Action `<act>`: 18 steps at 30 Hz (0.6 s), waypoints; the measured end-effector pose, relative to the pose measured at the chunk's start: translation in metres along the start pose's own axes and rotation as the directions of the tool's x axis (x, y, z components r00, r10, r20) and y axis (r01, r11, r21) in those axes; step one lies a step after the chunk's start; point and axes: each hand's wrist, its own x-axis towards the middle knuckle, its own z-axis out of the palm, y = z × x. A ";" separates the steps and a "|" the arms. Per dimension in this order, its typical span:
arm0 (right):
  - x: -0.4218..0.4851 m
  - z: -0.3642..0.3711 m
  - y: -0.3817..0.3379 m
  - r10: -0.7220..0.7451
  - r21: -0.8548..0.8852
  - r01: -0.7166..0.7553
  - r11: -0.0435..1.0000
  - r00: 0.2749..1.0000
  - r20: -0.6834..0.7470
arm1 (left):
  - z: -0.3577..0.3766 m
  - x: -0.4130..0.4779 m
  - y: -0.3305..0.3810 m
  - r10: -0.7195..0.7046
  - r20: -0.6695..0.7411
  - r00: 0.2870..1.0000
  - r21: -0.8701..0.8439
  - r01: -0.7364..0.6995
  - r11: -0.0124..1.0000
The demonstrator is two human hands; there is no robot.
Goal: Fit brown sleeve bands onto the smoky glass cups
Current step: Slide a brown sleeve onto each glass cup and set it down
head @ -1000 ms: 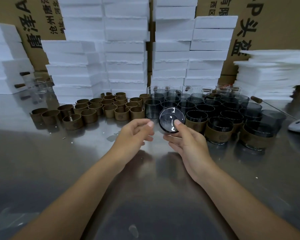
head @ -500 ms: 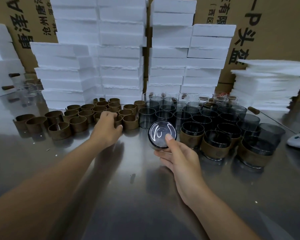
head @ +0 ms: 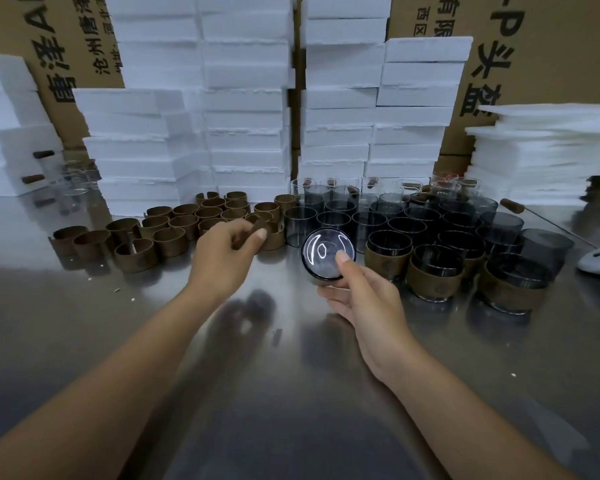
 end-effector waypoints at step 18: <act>-0.007 0.004 -0.006 0.007 -0.012 -0.007 1.000 1.000 0.005 | 0.008 -0.061 0.052 0.204 0.021 0.979 -0.387 -0.180 0.904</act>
